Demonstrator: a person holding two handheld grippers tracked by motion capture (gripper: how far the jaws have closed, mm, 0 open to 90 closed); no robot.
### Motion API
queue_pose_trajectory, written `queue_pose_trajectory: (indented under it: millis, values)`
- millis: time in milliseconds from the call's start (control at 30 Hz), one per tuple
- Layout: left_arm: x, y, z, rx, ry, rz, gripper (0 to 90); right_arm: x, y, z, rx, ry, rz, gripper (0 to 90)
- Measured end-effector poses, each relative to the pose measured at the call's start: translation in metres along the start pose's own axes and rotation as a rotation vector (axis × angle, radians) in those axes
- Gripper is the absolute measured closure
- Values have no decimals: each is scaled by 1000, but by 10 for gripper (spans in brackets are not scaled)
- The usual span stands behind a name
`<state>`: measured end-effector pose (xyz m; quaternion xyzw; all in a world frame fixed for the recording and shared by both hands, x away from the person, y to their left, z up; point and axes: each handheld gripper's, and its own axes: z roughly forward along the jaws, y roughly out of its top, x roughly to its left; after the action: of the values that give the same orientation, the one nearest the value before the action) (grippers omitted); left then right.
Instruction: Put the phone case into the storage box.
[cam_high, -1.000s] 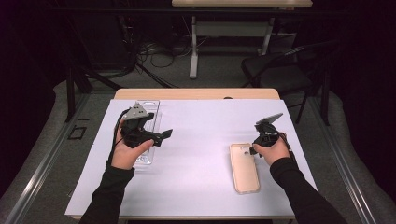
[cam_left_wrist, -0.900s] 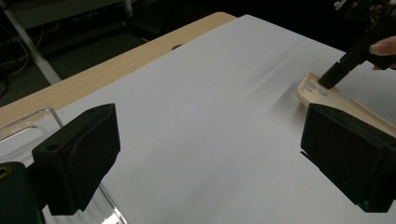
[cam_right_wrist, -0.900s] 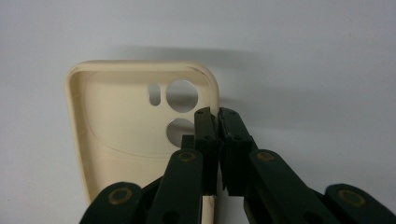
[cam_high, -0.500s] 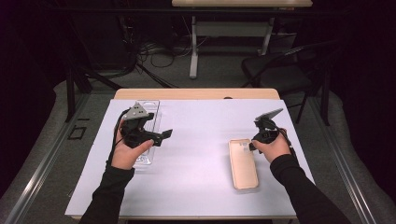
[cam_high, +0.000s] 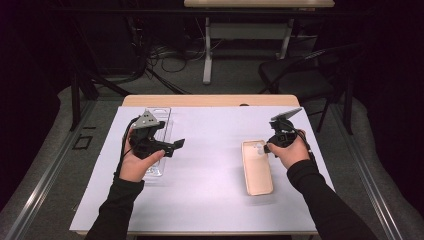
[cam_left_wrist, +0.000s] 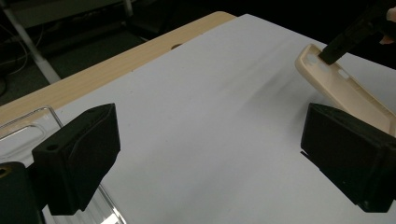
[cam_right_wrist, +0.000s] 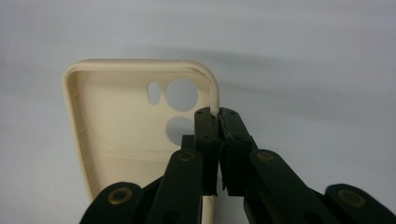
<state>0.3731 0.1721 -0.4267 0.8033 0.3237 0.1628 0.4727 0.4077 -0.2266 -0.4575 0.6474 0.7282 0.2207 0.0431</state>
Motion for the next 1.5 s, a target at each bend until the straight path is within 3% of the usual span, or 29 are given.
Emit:
queue_pose_trajectory:
  millis: [400,833,1033,1167,1500]
  values:
    - [-3,-2,2,-1,-18,-18,47,31,8,-4,-70,12,-78,873]
    - [-4,-2,3,-9,-30,-31,48,68,24,-4,-100,43,-125,873]
    - [-5,-2,5,-7,-32,-41,48,81,31,-3,-121,54,-137,873]
    - [-6,-2,7,-9,-28,-51,74,87,34,-3,-164,61,-144,872]
    - [-9,-3,10,-7,-45,-57,74,94,39,-6,-234,76,-140,873]
